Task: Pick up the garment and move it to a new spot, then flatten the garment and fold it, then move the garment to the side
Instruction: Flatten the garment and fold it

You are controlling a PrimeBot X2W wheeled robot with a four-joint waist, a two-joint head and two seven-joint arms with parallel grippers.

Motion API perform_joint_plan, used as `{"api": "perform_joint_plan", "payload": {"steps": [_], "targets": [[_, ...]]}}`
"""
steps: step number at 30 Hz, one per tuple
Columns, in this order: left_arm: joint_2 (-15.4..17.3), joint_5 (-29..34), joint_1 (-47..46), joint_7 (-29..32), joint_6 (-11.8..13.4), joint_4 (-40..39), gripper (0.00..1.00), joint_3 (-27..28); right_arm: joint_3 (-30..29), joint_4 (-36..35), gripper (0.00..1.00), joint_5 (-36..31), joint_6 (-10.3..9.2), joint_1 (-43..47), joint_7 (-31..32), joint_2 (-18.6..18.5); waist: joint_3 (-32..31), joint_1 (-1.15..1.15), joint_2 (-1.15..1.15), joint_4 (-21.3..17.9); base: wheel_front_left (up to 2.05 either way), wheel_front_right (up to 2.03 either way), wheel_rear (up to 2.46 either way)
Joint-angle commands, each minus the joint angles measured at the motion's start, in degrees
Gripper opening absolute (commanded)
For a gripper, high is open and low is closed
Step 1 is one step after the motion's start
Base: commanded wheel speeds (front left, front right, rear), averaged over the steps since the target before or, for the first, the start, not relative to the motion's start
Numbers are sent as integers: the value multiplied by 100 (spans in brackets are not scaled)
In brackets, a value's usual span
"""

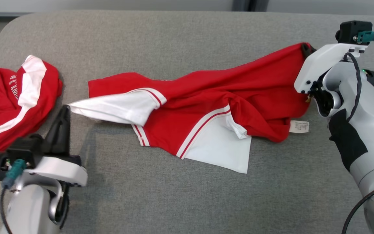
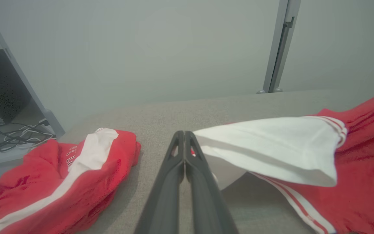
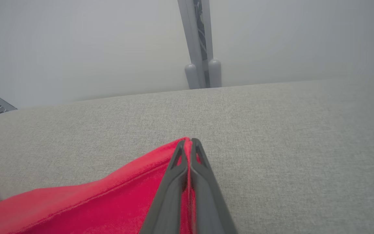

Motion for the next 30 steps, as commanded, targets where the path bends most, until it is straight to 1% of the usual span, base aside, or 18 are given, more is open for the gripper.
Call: {"api": "perform_joint_plan", "payload": {"steps": [1, 3, 4, 5, 8, 12, 16, 19, 21, 23, 25, 26, 27, 28, 30], "targets": [[127, -10, -139, -20, -19, -92, 0, 93, 37, -98, 0, 36, 1, -119, -116, -41, -155, 0, 0, -128, 0, 0, 0], [163, -28, -156, -20, -22, -133, 0, 135, 67, -127, 0, 71, 1, -120, -143, -37, -208, 0, 0, -170, 0, 0, 0], [256, -37, -202, -20, -2, -238, 0, 219, 133, -229, 0, 103, 0, -116, -213, -56, -322, 0, 0, -251, 0, 0, 0], [275, -73, -222, -20, -1, -308, 0, 264, 165, -290, 0, 118, 0, -133, -252, -72, -380, 0, 0, -291, 0, 0, 0], [367, -208, -361, 18, -69, -467, 0, 341, 271, -488, 0, 191, 0, -208, -479, -171, -527, 0, 0, -374, 0, 0, 0], [495, -451, -836, 223, -176, -675, 0, 317, 390, -720, 0, 274, 1, -311, -795, -298, -716, 0, 0, -449, 0, 0, 0], [669, -695, -1521, 485, -255, -901, 0, 249, 499, -905, 0, 423, 1, -437, -961, -382, -901, 0, 0, -536, 0, 0, 0], [759, -834, -1885, 657, -279, -976, 0, 166, 622, -983, 0, 562, 1, -471, -845, -394, -1032, 0, 0, -639, 0, 0, 0], [769, -974, -2017, 888, -297, -918, 0, 45, 716, -1016, 0, 659, 1, -471, -723, -368, -1073, 0, 0, -713, 0, 0, 0], [697, -1248, -1980, 1159, -320, -878, 0, -175, 854, -1014, 0, 732, 1, -398, -564, -401, -1072, 0, 0, -762, 0, 0, 0], [736, -1418, -1847, 1302, -312, -838, 0, -338, 947, -1041, 0, 810, 0, -325, -466, -437, -1017, 0, 0, -804, 0, 0, 0], [711, -1491, -1737, 1349, -315, -803, 33, -428, 995, -1058, 0, 841, 0, -294, -425, -438, -970, 0, 0, -821, 0, 0, 0], [677, -1533, -1639, 1353, -316, -771, 96, -504, 1036, -1080, 0, 889, 1, -260, -414, -431, -912, 0, 0, -838, 0, 0, 0], [644, -1564, -1542, 1353, -319, -729, 100, -603, 1073, -1099, 0, 923, 1, -233, -385, -440, -851, 0, 0, -851, 0, 0, 0], [544, -1633, -1355, 1324, -321, -585, 100, -783, 1167, -1127, 0, 976, 1, -170, -353, -473, -726, 0, 0, -878, 0, 0, 0]]}}
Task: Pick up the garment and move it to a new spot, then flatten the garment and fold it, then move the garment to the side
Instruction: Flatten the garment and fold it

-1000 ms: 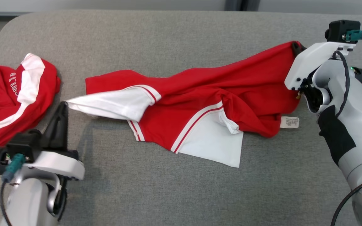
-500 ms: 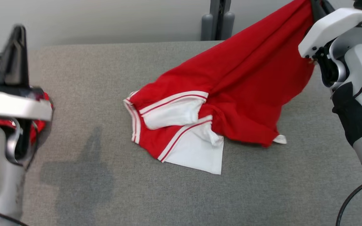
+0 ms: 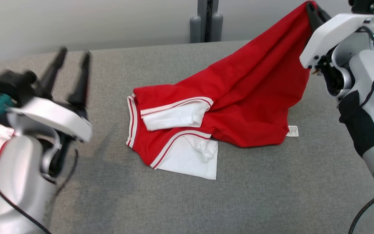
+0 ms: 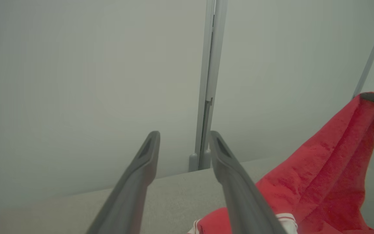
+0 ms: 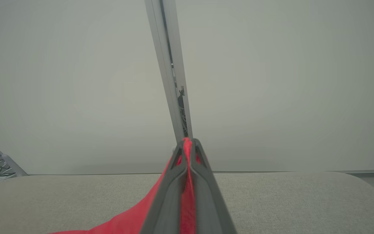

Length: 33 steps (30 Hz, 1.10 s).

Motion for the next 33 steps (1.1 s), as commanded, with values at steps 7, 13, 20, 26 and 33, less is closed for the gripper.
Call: {"api": "perform_joint_plan", "payload": {"steps": [7, 13, 20, 26, 33], "targets": [[-373, -240, 245, -86, -17, 1004, 100, -698, 165, -22, 0, 196, 1, 355, -123, -50, 465, 0, 0, -61, 0, 0, 0], [-673, -423, -68, -167, -18, 1923, 100, -1109, 252, 13, 0, 288, 1, 572, -240, -9, 628, 0, 0, -104, 0, 0, 0], [-732, -628, -376, -360, -18, 2477, 100, -1448, 336, 62, 0, 352, 1, 654, -344, 82, 707, 0, 0, -182, 0, 0, 0], [-836, -604, -663, -476, -18, 3127, 100, -1586, 427, 92, 0, 414, 1, 655, -385, 166, 765, 0, 0, -295, 0, 0, 0], [-903, -597, -876, -732, -18, 3519, 98, -1851, 493, 138, 0, 486, 1, 635, -417, 168, 799, 0, 0, -407, 0, 0, 0]]}}
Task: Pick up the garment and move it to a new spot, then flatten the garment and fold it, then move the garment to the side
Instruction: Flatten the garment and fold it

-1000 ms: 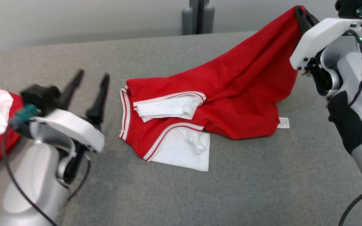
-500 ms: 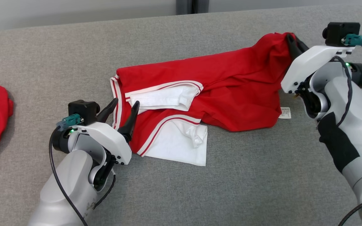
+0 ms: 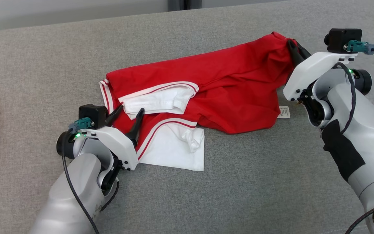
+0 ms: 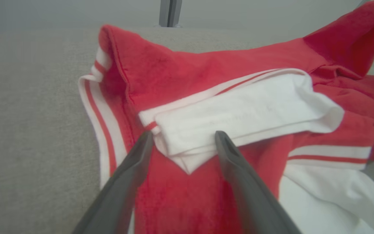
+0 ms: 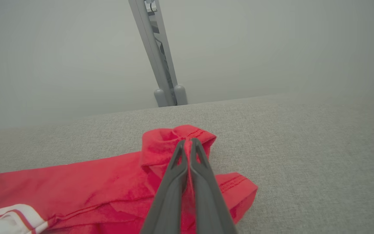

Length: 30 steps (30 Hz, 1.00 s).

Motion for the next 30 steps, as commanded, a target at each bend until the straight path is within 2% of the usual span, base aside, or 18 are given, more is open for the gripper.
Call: {"api": "perform_joint_plan", "payload": {"steps": [1, 3, 4, 12, 17, 22, 30], "targets": [[25, 0, -138, -63, -11, 45, 66, -54, 6, 39, 0, 31, 1, 0, -58, -21, -4, 0, 0, -21, 0, 0, 0], [40, 28, -156, -138, -11, 122, 26, -138, 27, 58, 0, 51, 1, -5, -66, -28, -18, 0, 0, -47, 0, 0, 0], [39, 54, -177, -182, -11, 150, 0, -174, 37, 72, 0, 60, 1, -7, -66, -30, -28, 0, 0, -57, 0, 0, 0], [44, 168, -172, -474, 32, 73, 0, -281, 114, 205, 0, 101, 1, 100, -120, -120, -195, 0, 0, -17, 0, 0, 0], [121, -86, -64, -537, 16, -321, 0, -90, 129, 197, 0, 152, 1, 127, -237, -165, -382, 0, 0, 72, 0, 0, 0], [394, -495, 37, -312, 0, -887, 0, 106, 215, 39, 0, 206, 1, 125, -363, -242, -647, 0, 0, 114, 0, 0, 0], [913, -1313, 50, 371, -12, -1926, 0, 532, 329, -480, 0, 282, 1, -60, -639, -439, -1069, 0, 0, 97, 0, 0, 0]]}}
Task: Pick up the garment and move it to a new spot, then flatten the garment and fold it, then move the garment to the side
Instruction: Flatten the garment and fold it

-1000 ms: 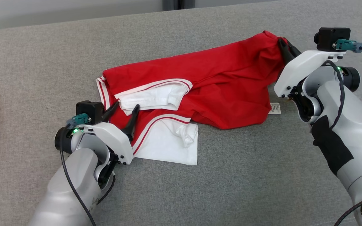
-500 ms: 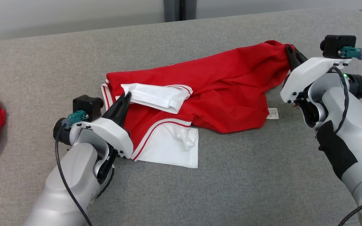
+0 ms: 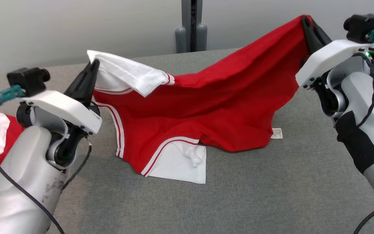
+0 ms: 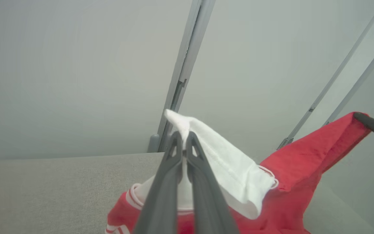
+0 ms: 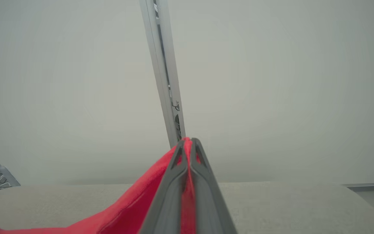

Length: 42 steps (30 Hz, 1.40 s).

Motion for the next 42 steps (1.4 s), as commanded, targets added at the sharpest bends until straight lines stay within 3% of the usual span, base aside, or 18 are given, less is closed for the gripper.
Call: {"api": "perform_joint_plan", "payload": {"steps": [1, 4, 9, 14, 21, 28, 31, 36, 42], "targets": [[38, -121, -40, 70, -19, -94, 0, 67, 13, -79, 0, 33, 1, -62, -50, -31, -125, 0, 0, -13, 0, 0, 0], [234, -864, -208, 707, 16, -774, 0, 487, 99, -489, 0, 115, 0, -276, -92, -209, -322, 0, 0, -28, 0, 0, 0], [422, -1425, -544, 1241, 299, -1565, 0, 912, 176, -932, 0, 238, 1, -543, -4, -399, -553, 0, 0, -34, 0, 0, 0], [619, -1489, -933, 1471, 636, -2043, 0, 1143, 226, -1226, 0, 367, 1, -800, 191, -550, -711, 0, 0, -38, 0, 0, 0], [941, -1375, -1341, 1527, 880, -2181, 0, 1393, 79, -1314, 0, 540, 1, -980, 480, -848, -768, 0, 0, 1, 0, 0, 0], [1031, -1355, -1537, 1629, 830, -1976, 0, 1349, 19, -1223, 0, 634, 0, -914, 714, -909, -579, 0, 0, 41, 0, 0, 0], [1100, -995, -1875, 1468, 761, -1690, 0, 1197, 141, -1030, 0, 331, 0, -1205, 767, -829, -287, 0, 0, 81, 0, 0, 0], [970, -170, -2872, 792, 555, -860, 0, 829, 262, -357, 0, -307, 0, -1982, 745, -372, 414, 0, 0, 149, 0, 0, 0], [806, 574, -4115, -20, 335, 78, 0, 506, 96, 629, 0, -1193, 0, -3185, 151, 115, 1330, 0, 0, 222, 0, 0, 0]]}}
